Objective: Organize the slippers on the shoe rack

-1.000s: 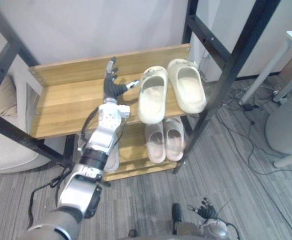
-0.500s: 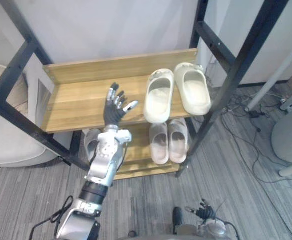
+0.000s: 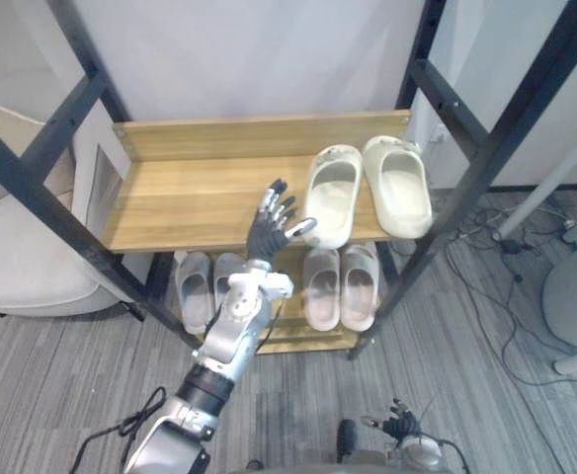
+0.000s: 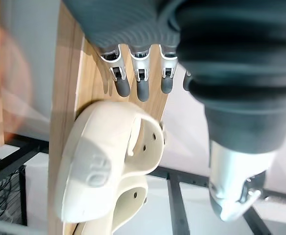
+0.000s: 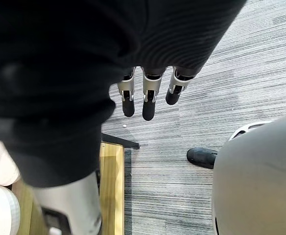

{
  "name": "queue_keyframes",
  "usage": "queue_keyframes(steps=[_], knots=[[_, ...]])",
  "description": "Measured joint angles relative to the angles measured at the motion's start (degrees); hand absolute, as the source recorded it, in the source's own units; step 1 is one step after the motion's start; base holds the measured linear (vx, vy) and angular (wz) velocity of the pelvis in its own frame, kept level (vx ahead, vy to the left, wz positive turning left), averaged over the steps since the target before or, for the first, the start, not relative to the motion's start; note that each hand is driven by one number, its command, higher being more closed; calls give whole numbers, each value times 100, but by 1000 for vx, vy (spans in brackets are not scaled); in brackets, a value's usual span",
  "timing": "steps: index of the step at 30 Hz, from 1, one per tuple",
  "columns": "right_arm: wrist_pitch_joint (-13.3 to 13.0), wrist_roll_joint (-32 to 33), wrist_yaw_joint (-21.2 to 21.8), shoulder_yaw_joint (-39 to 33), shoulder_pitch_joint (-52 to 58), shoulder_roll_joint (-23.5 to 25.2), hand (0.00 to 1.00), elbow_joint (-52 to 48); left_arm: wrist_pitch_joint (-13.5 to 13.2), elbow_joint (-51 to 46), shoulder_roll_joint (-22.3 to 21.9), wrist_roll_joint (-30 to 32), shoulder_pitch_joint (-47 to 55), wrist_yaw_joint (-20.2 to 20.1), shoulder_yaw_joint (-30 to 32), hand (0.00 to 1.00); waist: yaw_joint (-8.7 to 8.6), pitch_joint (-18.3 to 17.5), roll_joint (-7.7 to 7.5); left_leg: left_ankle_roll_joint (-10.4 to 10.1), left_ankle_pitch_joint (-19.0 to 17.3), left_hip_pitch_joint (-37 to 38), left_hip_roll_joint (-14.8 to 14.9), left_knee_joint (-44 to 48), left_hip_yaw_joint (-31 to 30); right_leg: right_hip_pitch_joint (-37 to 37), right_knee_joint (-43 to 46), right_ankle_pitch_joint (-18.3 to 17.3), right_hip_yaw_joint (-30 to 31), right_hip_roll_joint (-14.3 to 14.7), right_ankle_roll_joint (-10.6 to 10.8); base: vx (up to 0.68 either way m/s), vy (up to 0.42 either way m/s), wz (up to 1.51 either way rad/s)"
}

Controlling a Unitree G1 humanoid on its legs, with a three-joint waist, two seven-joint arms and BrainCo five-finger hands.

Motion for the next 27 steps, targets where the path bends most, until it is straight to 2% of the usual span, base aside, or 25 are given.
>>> queue_keyframes(steps=[9, 13, 27], knots=[[-2, 5, -14, 4, -19, 0, 0, 34, 14, 541, -27, -2, -518, 16, -243, 0, -78, -33, -71, 2, -1, 3, -14, -21, 65, -42, 0, -1, 66, -4, 2, 1, 4, -3], [-3, 5, -50, -4, -24, 23, 0, 33, 17, 780, -63, -2, -736, 141, -263, 0, -112, -37, -97, 2, -2, 9, -14, -27, 120, -64, 0, 0, 116, -1, 2, -1, 3, -6], [-2, 5, -69, -28, -40, 113, 0, 31, 57, 682, 32, 112, -624, 132, -112, 0, -160, -31, -136, 3, -2, 54, -7, -35, 111, -15, 0, -3, 95, 2, 5, 0, 0, 0]])
